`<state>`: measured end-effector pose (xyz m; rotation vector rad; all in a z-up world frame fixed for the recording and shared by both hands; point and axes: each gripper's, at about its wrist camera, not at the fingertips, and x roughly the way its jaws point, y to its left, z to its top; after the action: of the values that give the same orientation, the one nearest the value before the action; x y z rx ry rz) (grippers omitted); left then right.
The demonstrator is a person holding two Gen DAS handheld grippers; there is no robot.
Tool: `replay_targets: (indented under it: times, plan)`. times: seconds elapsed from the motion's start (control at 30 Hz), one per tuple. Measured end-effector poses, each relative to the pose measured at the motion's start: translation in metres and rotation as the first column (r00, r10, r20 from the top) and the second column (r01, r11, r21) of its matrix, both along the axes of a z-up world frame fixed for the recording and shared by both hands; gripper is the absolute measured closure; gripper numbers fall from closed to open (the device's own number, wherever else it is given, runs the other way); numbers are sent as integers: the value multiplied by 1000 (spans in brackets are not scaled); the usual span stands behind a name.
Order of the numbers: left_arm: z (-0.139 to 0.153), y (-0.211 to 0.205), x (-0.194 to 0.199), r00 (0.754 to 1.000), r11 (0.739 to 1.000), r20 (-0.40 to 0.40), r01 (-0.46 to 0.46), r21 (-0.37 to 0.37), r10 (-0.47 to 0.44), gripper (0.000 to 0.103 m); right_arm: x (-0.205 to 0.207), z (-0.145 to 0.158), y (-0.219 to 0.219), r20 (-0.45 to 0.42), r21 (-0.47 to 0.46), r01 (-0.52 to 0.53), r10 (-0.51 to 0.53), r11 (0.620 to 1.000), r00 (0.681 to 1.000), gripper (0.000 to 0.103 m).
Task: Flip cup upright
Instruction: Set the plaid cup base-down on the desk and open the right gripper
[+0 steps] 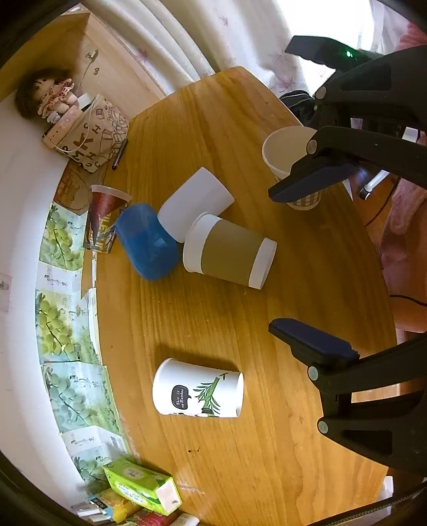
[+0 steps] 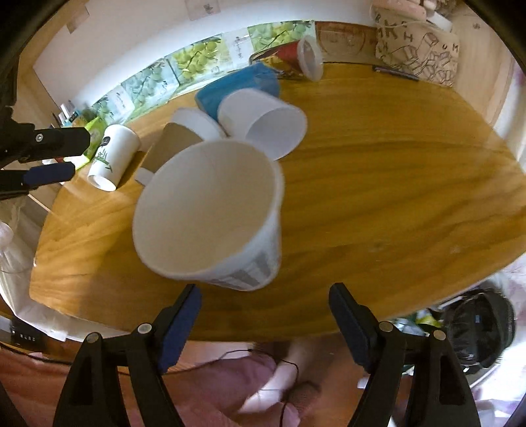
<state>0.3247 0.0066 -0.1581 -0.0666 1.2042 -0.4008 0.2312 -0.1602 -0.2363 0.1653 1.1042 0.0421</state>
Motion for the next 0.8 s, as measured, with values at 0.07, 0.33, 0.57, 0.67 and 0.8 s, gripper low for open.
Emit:
replay_targets:
  times: [0.07, 0.33, 0.57, 0.67, 0.8]
  plan:
    - [5, -2, -4, 1000, 1000, 3, -13, -7, 13, 27, -2, 9, -7, -8, -3, -9, 9, 1000, 1000, 21]
    - [33, -6, -33, 992, 993, 53, -109, -50, 111, 19, -9, 49, -32, -17, -70, -105, 104, 992, 994, 14]
    - [56, -10, -73, 979, 982, 99, -174, -74, 180, 16, -24, 79, -48, -48, -92, -139, 135, 986, 990, 13]
    - [66, -12, -98, 971, 976, 116, -201, -79, 209, 16, -34, 93, -50, -41, -81, -152, 149, 985, 988, 12]
    - [79, -13, -133, 959, 968, 144, -232, -89, 244, 16, -52, 108, -52, -29, -15, -136, 136, 991, 990, 12]
